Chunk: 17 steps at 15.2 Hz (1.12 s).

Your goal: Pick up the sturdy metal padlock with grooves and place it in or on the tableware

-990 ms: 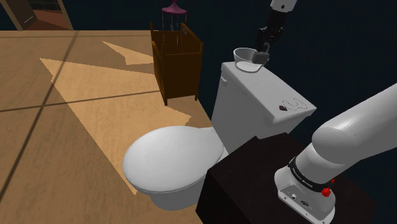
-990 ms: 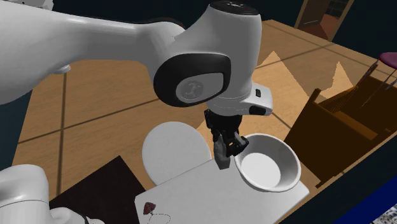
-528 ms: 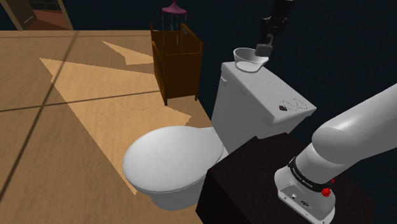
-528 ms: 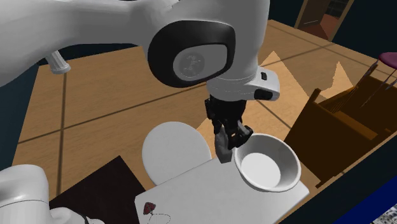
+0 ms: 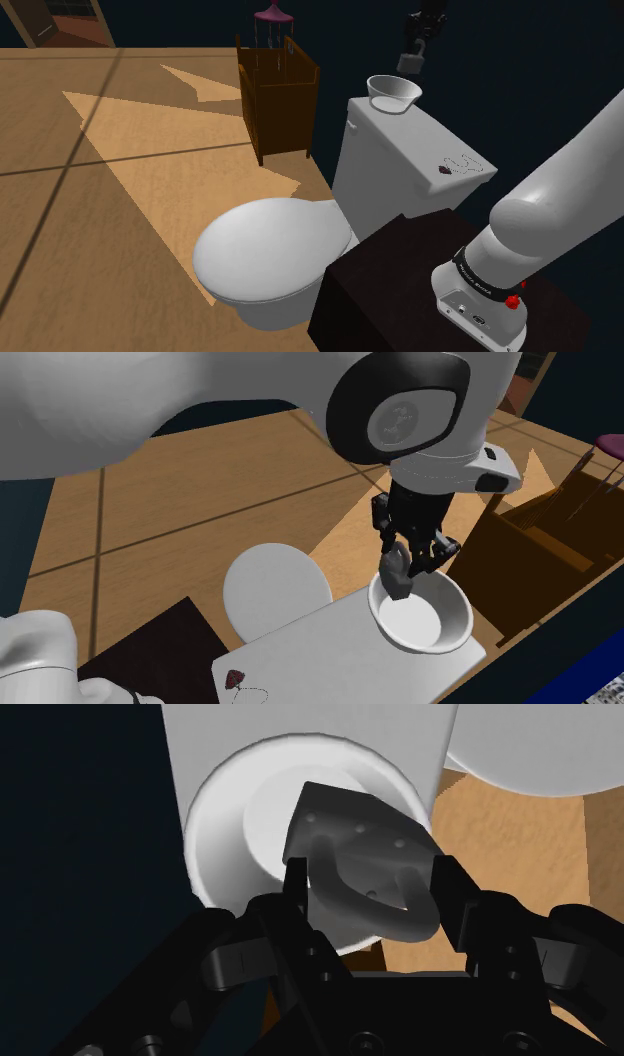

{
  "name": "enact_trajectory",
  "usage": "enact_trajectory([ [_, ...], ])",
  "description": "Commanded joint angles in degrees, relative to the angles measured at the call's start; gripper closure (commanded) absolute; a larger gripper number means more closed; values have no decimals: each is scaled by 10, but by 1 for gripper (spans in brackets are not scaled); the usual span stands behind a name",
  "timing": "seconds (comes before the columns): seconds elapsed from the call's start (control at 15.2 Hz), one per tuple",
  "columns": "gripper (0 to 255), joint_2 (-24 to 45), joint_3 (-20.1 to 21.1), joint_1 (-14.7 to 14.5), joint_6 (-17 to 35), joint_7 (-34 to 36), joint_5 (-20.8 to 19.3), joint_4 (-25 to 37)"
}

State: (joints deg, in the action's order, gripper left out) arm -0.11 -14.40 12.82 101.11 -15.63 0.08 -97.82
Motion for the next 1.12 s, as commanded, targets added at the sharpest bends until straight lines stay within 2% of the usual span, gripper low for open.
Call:
enact_trajectory([
  [0.0, 255, 51, -6, 6, -19, -14, 14, 68],
  [0.26, 255, 158, -14, 29, -67, -39, 45, 219],
  [1.06, 255, 144, -12, 23, 32, -39, 41, 106],
])
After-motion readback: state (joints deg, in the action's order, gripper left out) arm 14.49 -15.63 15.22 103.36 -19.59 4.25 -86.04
